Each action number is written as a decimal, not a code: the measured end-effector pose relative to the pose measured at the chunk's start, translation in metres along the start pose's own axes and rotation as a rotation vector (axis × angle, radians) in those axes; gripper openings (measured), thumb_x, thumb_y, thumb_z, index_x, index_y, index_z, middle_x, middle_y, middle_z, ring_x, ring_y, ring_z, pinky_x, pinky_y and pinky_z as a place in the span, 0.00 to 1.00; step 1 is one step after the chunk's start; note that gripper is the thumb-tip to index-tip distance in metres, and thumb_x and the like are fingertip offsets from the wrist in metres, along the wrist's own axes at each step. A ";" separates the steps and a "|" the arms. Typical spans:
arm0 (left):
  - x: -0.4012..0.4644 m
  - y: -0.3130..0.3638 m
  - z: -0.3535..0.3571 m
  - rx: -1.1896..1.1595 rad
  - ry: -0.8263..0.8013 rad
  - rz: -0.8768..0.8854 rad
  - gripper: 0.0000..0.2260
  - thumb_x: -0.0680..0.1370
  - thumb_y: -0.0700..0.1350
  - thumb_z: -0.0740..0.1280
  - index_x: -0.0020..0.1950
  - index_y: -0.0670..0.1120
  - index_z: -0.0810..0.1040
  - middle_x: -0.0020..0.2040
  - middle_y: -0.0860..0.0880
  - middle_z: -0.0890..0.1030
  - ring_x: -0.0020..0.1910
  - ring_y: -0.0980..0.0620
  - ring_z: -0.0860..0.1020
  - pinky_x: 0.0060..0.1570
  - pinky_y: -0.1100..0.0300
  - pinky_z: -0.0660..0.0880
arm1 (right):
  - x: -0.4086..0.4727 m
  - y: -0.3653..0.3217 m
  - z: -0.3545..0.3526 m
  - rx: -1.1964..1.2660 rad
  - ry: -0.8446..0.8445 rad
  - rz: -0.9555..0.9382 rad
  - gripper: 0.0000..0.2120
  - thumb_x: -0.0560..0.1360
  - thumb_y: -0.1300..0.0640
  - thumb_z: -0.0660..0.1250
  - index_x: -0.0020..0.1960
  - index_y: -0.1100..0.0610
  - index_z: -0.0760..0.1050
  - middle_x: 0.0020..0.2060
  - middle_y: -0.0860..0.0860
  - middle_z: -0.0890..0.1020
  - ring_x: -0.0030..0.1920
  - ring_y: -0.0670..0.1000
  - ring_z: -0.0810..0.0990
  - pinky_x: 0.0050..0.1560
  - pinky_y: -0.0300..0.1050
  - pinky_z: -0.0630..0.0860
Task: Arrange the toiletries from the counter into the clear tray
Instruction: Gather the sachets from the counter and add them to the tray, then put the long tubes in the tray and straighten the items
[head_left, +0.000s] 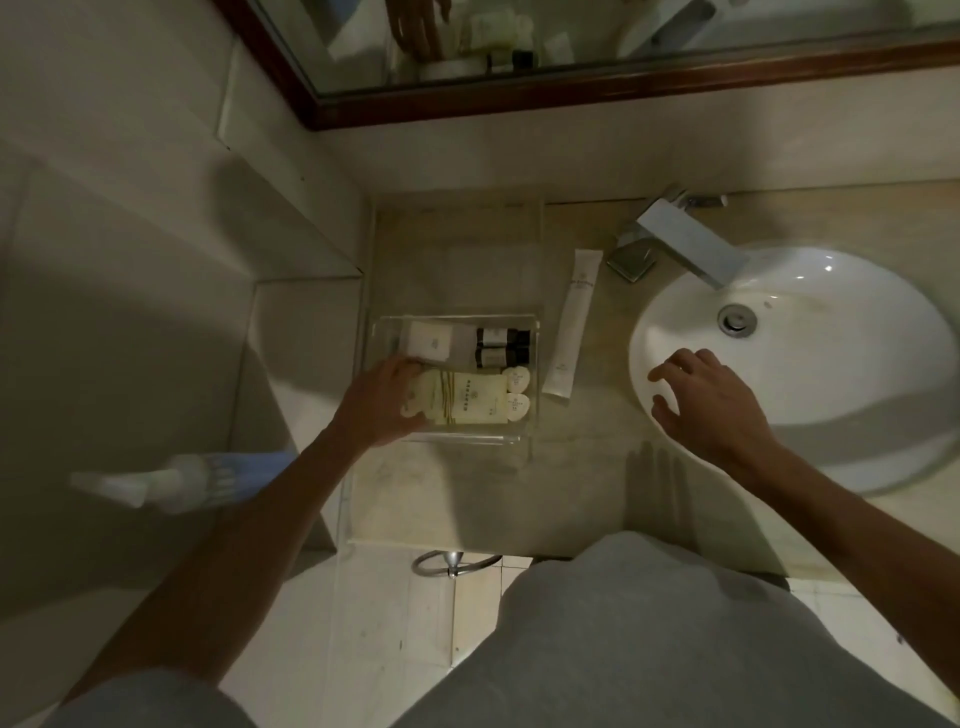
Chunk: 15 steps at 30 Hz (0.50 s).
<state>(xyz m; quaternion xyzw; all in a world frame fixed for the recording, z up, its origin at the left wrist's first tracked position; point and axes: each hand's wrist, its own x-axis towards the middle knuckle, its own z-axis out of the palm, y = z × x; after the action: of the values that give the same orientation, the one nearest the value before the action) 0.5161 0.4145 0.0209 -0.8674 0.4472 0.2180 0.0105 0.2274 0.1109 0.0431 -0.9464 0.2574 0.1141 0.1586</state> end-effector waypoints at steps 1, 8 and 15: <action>0.000 0.003 0.000 0.020 0.036 0.007 0.34 0.66 0.60 0.72 0.68 0.49 0.69 0.65 0.48 0.71 0.62 0.48 0.72 0.58 0.46 0.75 | 0.000 0.001 0.000 0.007 -0.002 0.007 0.16 0.75 0.52 0.69 0.62 0.54 0.77 0.61 0.54 0.78 0.60 0.54 0.74 0.55 0.51 0.76; 0.083 0.154 -0.015 -0.168 0.266 -0.012 0.21 0.74 0.54 0.68 0.62 0.44 0.71 0.59 0.45 0.74 0.54 0.47 0.75 0.51 0.52 0.76 | -0.003 0.010 -0.003 0.046 0.019 0.066 0.15 0.75 0.53 0.68 0.61 0.55 0.78 0.59 0.54 0.78 0.58 0.54 0.74 0.52 0.50 0.76; 0.169 0.225 0.019 0.171 0.030 -0.236 0.26 0.69 0.61 0.71 0.57 0.43 0.76 0.46 0.48 0.81 0.42 0.53 0.80 0.37 0.63 0.73 | -0.014 0.036 -0.008 0.036 0.034 0.056 0.15 0.75 0.53 0.68 0.60 0.55 0.79 0.57 0.53 0.79 0.56 0.54 0.75 0.50 0.49 0.76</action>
<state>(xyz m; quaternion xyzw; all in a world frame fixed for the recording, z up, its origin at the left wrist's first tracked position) 0.4184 0.1533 -0.0222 -0.9131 0.3590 0.1633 0.1035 0.1976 0.0845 0.0463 -0.9376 0.2883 0.0979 0.1680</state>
